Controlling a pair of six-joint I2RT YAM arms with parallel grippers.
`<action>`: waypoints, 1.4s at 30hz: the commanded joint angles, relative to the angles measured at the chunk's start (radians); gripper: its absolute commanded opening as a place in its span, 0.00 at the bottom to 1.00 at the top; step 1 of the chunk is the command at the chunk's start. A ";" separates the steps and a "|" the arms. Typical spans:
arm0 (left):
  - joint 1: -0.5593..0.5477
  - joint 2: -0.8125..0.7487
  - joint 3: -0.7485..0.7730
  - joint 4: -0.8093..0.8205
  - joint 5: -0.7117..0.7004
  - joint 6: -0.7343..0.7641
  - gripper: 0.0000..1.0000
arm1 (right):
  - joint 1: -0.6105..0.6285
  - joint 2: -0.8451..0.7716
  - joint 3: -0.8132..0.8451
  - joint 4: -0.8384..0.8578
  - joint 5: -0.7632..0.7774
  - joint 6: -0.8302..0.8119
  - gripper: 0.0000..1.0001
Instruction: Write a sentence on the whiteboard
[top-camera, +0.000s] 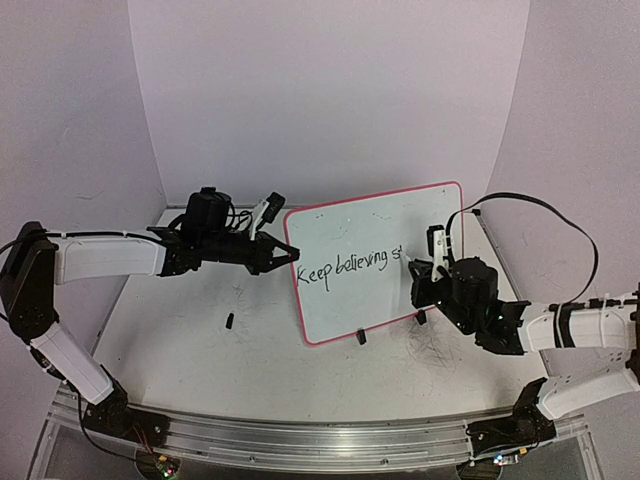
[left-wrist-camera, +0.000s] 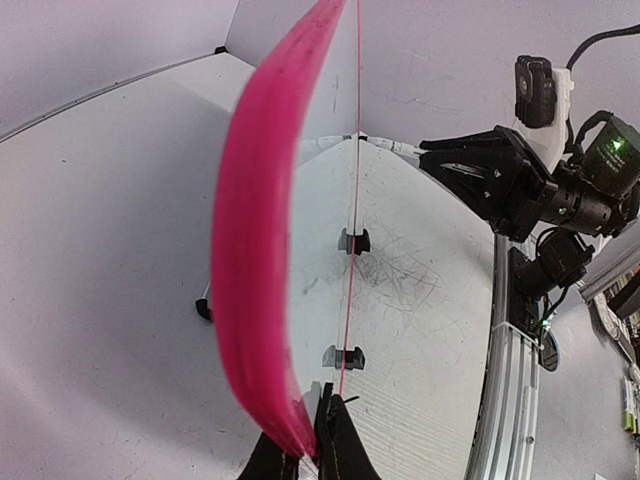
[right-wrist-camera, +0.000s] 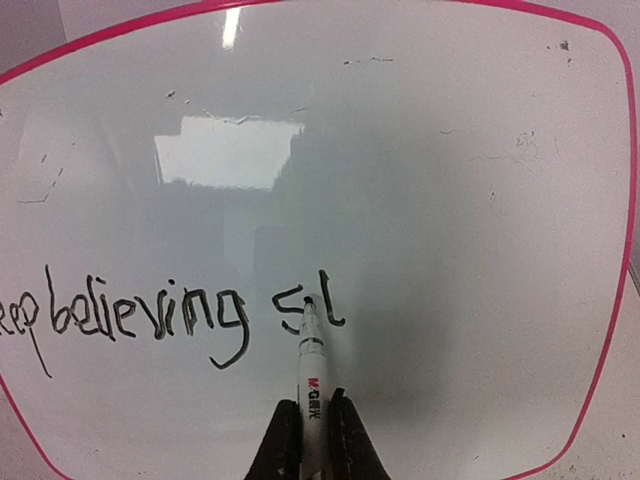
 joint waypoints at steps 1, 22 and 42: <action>0.002 -0.013 -0.010 -0.058 -0.085 0.102 0.00 | -0.004 0.020 0.037 0.044 0.003 -0.009 0.00; 0.002 -0.016 -0.011 -0.058 -0.095 0.103 0.00 | -0.005 -0.158 -0.029 -0.018 0.084 -0.004 0.00; 0.001 -0.013 -0.008 -0.059 -0.099 0.108 0.00 | -0.018 -0.029 -0.005 0.045 -0.024 -0.042 0.00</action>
